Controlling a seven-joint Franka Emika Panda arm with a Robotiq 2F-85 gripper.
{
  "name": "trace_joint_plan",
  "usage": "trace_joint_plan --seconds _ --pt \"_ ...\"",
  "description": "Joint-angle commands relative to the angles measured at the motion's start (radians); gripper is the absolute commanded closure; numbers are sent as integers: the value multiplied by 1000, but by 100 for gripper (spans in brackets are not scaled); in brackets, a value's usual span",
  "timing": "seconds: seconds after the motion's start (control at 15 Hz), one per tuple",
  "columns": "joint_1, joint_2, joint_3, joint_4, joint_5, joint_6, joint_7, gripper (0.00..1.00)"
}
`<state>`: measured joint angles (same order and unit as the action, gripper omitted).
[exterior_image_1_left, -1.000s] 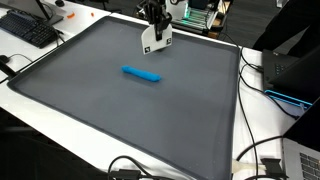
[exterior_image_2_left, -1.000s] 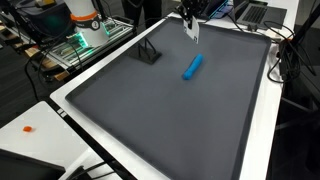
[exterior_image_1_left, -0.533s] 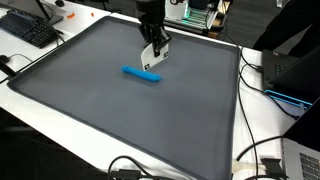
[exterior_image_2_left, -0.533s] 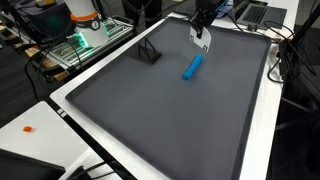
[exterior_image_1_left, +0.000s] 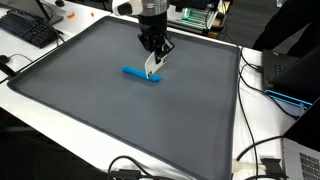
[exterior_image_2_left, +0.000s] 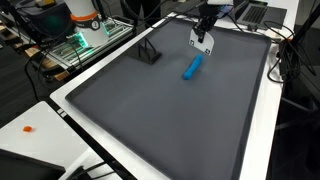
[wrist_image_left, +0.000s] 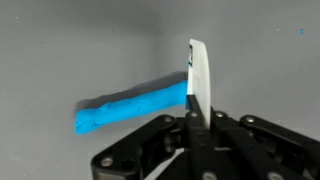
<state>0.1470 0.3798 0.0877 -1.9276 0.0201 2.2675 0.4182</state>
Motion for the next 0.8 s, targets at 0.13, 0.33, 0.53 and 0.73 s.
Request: trace_joint_plan --seconds 0.13,0.33,0.53,0.73 --pt "25 9 -27 2 -68 -3 -55 99" --pt "28 14 -30 -4 -85 11 -74 99" --pt "29 19 -32 -6 -99 26 -89 99" --pt "30 28 -31 -8 -101 55 -99 99"
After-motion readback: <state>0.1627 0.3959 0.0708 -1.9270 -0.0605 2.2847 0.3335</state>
